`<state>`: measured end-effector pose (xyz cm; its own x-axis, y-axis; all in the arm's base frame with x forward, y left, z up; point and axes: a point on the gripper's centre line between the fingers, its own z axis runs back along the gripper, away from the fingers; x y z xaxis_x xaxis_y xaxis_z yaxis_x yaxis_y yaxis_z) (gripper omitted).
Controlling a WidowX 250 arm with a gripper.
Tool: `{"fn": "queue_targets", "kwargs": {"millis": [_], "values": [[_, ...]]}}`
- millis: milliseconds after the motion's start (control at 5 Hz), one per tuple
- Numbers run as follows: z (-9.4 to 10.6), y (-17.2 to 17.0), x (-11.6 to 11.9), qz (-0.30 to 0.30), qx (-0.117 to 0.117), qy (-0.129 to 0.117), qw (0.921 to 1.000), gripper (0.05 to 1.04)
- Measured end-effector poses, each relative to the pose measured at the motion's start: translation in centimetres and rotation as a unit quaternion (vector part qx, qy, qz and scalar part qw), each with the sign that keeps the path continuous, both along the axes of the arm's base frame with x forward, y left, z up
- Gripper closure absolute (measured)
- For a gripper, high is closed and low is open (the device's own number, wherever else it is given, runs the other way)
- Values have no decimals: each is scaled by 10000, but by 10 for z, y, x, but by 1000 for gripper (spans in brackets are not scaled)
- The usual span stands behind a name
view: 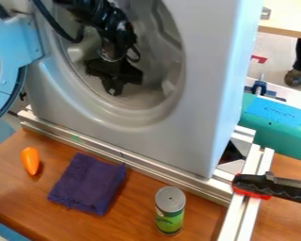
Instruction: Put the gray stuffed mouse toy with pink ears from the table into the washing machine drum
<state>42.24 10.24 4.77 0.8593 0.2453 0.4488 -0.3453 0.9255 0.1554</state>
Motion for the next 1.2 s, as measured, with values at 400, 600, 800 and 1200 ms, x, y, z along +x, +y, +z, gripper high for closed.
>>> {"fn": "queue_targets", "kwargs": {"millis": [400, 600, 800, 1200], "values": [[13, 9, -24, 284, -470, 105, 9984, 362], [35, 7, -55, 383, -582, 22, 9976, 102], [46, -5, -87, 382, -722, 93, 9966, 77], [35, -70, -126, -192, -930, 859, 9918, 83]]}}
